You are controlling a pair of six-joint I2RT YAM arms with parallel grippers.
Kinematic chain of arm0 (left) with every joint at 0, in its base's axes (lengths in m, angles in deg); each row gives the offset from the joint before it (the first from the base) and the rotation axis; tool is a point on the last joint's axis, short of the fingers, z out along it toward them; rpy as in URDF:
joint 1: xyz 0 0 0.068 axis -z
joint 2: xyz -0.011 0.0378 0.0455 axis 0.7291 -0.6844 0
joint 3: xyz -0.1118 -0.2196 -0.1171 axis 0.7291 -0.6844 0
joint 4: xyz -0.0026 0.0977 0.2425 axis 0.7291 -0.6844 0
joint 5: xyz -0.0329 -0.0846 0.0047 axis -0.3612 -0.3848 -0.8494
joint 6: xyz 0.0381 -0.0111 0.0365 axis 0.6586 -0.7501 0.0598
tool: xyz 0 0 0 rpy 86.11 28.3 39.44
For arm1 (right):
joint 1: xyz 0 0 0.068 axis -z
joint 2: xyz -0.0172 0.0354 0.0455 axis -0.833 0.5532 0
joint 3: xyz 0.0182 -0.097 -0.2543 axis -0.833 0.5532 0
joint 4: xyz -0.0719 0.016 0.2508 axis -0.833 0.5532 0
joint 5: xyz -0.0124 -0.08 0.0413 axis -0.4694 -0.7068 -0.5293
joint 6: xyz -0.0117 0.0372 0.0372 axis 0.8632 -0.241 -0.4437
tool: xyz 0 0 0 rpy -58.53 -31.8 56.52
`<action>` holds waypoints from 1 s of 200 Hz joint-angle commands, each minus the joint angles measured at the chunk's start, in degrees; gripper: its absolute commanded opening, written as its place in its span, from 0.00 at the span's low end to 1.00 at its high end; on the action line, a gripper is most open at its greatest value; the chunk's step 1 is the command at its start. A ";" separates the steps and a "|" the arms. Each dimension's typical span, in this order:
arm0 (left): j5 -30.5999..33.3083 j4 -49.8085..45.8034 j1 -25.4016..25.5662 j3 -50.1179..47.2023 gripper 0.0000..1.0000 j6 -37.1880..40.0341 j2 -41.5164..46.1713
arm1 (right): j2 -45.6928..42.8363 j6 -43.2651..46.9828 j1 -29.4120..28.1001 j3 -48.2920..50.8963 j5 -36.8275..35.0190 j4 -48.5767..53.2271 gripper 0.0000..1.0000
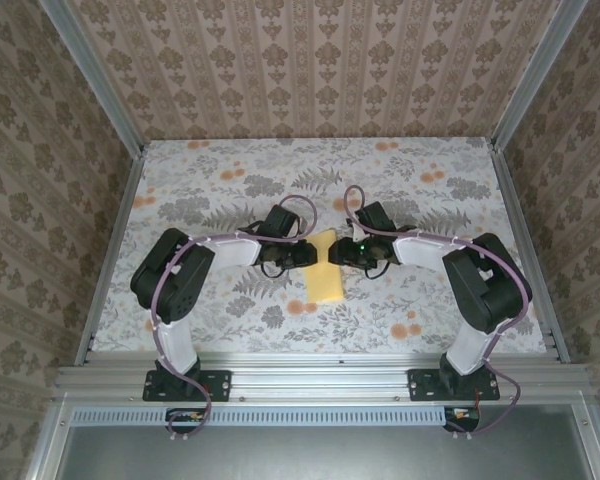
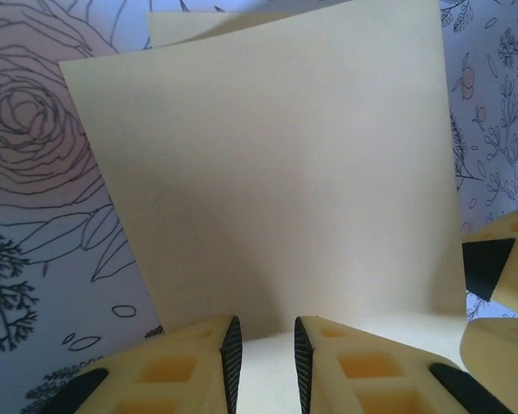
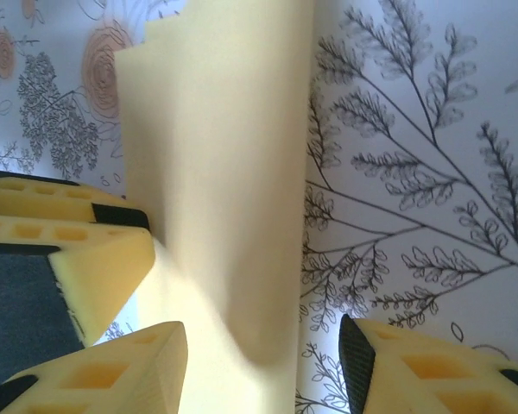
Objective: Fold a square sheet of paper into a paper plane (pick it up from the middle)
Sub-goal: Hold the square sheet of paper at the center of the table.
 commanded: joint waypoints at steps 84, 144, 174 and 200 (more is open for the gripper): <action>-2.08 -1.76 0.54 2.60 0.30 2.15 0.30 | 6.78 6.29 0.27 -7.15 -2.87 6.94 0.44; -2.17 -4.26 -0.39 3.31 0.34 3.24 4.02 | 6.35 1.61 1.26 -4.87 -2.47 4.12 0.33; -1.74 -5.33 -1.19 3.35 0.34 3.47 5.93 | 6.31 -0.20 1.49 -3.96 -1.79 2.66 0.34; -0.13 -6.11 -1.63 3.09 0.35 3.12 7.68 | 6.50 -1.56 1.62 -3.33 -1.76 1.76 0.34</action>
